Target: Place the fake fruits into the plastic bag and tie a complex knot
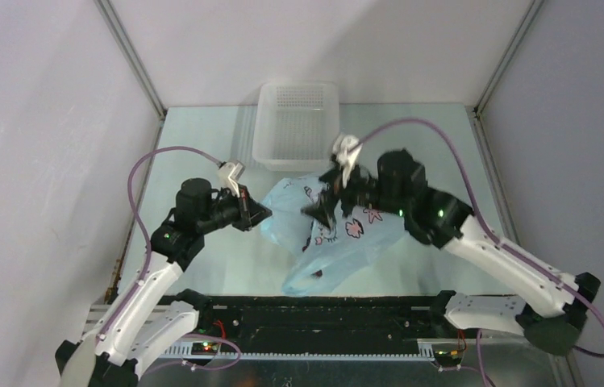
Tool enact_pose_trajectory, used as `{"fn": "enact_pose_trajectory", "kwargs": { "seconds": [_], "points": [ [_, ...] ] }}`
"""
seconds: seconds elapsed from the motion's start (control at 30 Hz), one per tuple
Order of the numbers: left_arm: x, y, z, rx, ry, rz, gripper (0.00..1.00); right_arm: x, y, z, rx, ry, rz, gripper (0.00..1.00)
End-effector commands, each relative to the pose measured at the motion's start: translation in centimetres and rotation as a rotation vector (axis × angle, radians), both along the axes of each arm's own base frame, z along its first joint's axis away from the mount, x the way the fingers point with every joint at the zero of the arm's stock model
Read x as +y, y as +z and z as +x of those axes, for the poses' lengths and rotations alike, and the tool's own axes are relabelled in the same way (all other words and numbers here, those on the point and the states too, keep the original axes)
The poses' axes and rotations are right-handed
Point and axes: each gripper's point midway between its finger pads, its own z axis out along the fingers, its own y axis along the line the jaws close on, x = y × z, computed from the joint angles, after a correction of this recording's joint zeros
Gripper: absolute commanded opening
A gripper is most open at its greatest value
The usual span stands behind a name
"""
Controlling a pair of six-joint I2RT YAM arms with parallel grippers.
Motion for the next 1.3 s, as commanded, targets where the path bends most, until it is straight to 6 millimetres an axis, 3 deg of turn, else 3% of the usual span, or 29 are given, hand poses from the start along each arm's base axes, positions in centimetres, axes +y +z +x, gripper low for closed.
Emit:
{"fn": "enact_pose_trajectory", "kwargs": {
  "seconds": [0.0, 0.03, 0.23, 0.5, 0.63, 0.83, 1.27],
  "points": [
    [0.7, 1.3, -0.2, -0.120, -0.035, 0.045, 0.00, 1.8, -4.1, -5.5, -0.102, 0.097, -0.087, 0.91],
    [1.1, 1.2, 0.1, -0.128, -0.011, 0.061, 0.00, 2.3, -4.1, -7.4, -0.118, 0.134, -0.077, 0.90],
    [2.4, -0.1, 0.8, -0.083, 0.070, 0.112, 0.00, 4.1, -10.7, -14.9, -0.106, 0.251, -0.214, 0.81],
    [2.5, 0.0, 0.9, -0.071, 0.094, 0.097, 0.00, 4.3, -14.9, -21.6, -0.142, 0.288, -0.280, 0.74],
    [2.5, 0.4, 0.8, -0.083, 0.098, 0.086, 0.00, 4.4, -18.3, -21.8, -0.148, 0.274, -0.368, 0.67],
    [2.3, 0.5, 0.6, -0.088, 0.083, 0.078, 0.00, 4.8, -21.4, -20.3, -0.203, 0.239, -0.465, 0.65],
    [2.2, 0.5, 0.4, -0.085, 0.077, 0.075, 0.00, 5.2, -23.1, -17.4, -0.292, 0.178, -0.547, 0.71]
  ]
}}
